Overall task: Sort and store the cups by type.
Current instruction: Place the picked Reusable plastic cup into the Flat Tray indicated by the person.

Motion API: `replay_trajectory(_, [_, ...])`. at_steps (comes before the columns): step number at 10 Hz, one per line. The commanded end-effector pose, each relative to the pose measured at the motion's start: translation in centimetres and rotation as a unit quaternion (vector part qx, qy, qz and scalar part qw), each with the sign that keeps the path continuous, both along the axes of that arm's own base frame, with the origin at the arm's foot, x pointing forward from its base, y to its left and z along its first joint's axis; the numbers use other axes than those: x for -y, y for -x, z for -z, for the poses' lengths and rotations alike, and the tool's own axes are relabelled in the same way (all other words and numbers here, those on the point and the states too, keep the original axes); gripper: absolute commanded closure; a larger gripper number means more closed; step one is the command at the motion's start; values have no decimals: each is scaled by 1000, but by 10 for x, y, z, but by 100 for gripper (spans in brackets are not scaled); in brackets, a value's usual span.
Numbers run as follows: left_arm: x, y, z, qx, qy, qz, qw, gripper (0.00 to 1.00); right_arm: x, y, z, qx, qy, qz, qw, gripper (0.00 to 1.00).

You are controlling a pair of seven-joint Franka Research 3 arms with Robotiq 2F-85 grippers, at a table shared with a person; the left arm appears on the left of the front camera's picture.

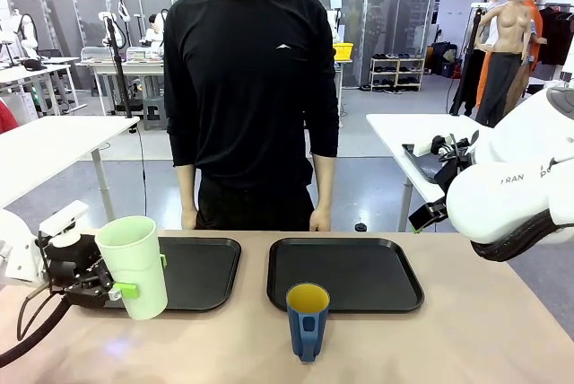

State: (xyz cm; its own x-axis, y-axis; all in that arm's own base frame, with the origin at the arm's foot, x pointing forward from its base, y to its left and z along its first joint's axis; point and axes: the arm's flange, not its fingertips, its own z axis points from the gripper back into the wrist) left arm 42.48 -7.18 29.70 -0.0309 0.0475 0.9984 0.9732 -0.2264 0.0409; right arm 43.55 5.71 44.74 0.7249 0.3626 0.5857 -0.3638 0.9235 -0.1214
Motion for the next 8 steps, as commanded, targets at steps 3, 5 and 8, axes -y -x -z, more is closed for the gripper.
replay_trajectory(3, [1, -1, -2, 3, 0, 2, 1000, 75, 1, 0, 1, 1, -3, 1, 1000, 0])
replay_trajectory(5, [1, -1, -2, 3, 0, 2, 1000, 75, 1, 0, 1, 1, -3, 1, 1000, 0])
replay_trajectory(8, [1, -1, -2, 3, 0, 2, 1000, 75, 1, 0, 1, 1, -3, 1, 1000, 0])
